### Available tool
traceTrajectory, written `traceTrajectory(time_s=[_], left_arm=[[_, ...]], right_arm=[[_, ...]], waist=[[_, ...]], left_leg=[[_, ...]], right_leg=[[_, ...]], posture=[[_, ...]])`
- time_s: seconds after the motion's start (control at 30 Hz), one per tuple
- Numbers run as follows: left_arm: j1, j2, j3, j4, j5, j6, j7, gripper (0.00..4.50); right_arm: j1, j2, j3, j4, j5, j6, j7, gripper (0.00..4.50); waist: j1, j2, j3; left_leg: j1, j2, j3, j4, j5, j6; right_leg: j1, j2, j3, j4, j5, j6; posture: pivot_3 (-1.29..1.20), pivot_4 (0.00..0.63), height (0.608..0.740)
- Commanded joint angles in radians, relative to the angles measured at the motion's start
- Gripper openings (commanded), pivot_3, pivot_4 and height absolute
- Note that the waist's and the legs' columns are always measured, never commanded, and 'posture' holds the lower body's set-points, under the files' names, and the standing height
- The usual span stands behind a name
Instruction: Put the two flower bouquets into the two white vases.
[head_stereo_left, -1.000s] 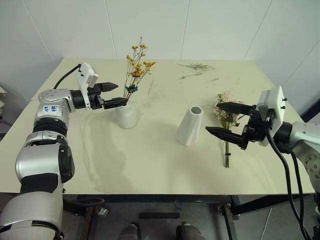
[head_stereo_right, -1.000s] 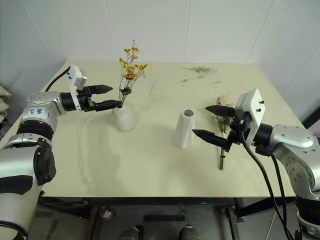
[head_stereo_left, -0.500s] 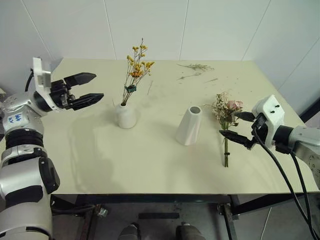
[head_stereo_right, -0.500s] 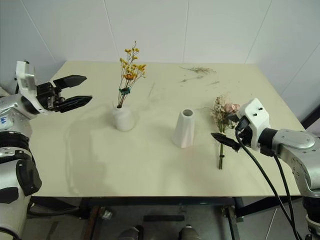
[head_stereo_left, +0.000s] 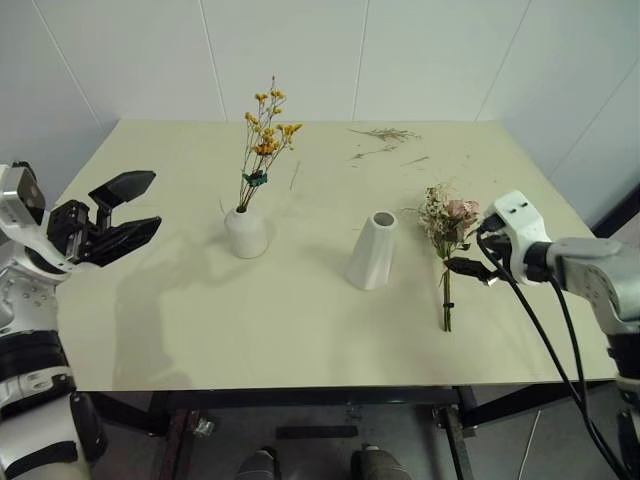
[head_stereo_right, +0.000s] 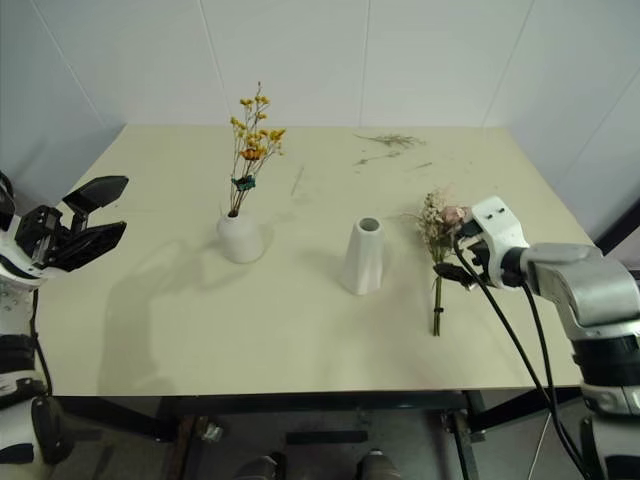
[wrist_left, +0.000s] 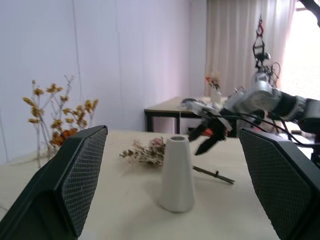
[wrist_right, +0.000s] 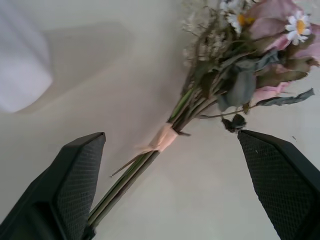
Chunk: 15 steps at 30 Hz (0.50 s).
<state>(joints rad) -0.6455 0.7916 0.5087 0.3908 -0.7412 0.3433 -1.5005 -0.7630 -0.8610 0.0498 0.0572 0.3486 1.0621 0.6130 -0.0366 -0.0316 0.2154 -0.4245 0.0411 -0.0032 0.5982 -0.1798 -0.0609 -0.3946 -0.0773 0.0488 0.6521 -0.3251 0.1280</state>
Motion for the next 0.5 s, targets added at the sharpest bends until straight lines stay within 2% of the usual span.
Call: traceTrajectory(time_s=[0.03,0.23,0.5], left_arm=[[0.044,0.053,-0.009,-0.113,-0.027,0.035,-0.030,4.47],[0.109,0.096,-0.024,-0.231,-0.026,0.093,0.027,4.47],[0.117,0.085,-0.030,-0.290,-0.048,0.112,0.072,4.47]], right_arm=[[-0.076,0.052,0.009,0.077,-0.048,0.040,-0.056,4.50],[-0.128,0.129,0.010,0.166,-0.095,0.093,-0.115,4.50],[-0.134,0.198,0.006,0.212,-0.130,0.137,-0.172,4.50]], waist=[[0.000,0.000,0.000],[0.004,0.000,0.000],[0.002,0.000,0.000]], left_leg=[[0.000,0.000,0.000,0.000,0.000,0.000],[0.000,0.000,0.001,-0.003,0.000,0.000],[0.000,0.000,0.002,-0.005,0.000,0.000]], right_leg=[[0.000,0.000,0.000,0.000,0.000,0.000],[-0.001,0.000,0.001,-0.001,-0.001,-0.001],[-0.002,0.000,0.001,-0.003,0.000,-0.001]], posture=[[0.00,0.150,0.740],[0.00,0.150,0.740],[0.00,0.150,0.740]])
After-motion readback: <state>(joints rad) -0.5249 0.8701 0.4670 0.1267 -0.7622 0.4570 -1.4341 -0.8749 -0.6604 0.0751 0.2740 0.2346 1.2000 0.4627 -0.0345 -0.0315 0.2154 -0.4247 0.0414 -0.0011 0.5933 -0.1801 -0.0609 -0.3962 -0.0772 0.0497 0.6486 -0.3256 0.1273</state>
